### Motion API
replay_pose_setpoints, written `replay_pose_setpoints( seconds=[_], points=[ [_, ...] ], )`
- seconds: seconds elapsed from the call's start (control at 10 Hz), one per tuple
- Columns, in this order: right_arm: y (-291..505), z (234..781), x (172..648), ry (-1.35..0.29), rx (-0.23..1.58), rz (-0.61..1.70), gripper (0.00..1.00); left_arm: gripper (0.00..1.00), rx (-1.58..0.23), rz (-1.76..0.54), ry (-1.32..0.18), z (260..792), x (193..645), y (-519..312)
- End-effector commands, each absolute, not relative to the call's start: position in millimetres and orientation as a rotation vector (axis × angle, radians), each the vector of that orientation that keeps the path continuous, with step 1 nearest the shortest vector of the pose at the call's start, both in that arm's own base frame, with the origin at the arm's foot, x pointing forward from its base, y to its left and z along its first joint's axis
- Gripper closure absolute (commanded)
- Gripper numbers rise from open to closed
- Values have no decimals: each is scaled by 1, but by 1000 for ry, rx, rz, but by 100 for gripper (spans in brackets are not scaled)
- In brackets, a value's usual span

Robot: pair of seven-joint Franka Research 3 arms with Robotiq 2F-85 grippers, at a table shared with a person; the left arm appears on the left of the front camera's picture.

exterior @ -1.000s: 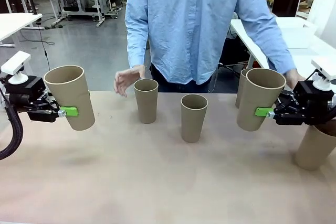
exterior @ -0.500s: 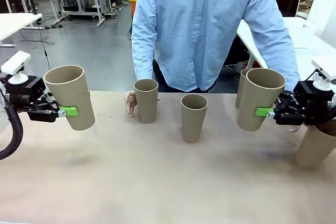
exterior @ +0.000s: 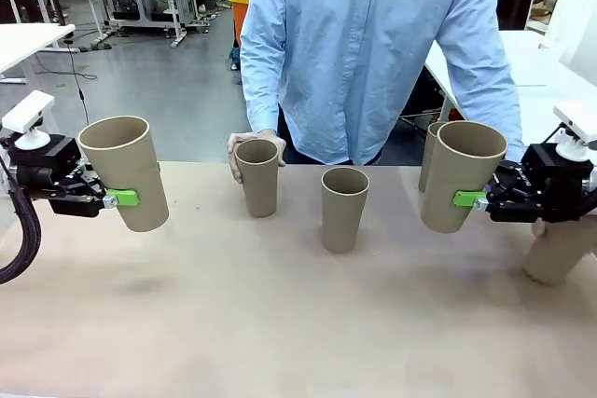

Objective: Stack the cups and store them in the basket.
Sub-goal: Place the stack of Reusable plastic cups into the Pantry Basket.

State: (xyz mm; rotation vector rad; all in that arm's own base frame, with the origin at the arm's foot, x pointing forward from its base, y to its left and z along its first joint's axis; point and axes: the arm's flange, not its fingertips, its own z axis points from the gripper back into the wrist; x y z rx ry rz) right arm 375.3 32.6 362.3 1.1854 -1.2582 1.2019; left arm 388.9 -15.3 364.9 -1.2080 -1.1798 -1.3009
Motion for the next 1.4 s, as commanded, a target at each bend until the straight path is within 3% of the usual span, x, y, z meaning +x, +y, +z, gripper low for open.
replay_pose_setpoints(
  seconds=[0.0, 1.3],
  points=[
    [32, 364, 375, -1265, 1180, 1205, 15, 15, -1205, -1304, -1183, 367, 389, -15],
    [32, 364, 375, -1265, 1180, 1205, 15, 15, -1205, -1304, -1183, 367, 389, -15]
  ],
)
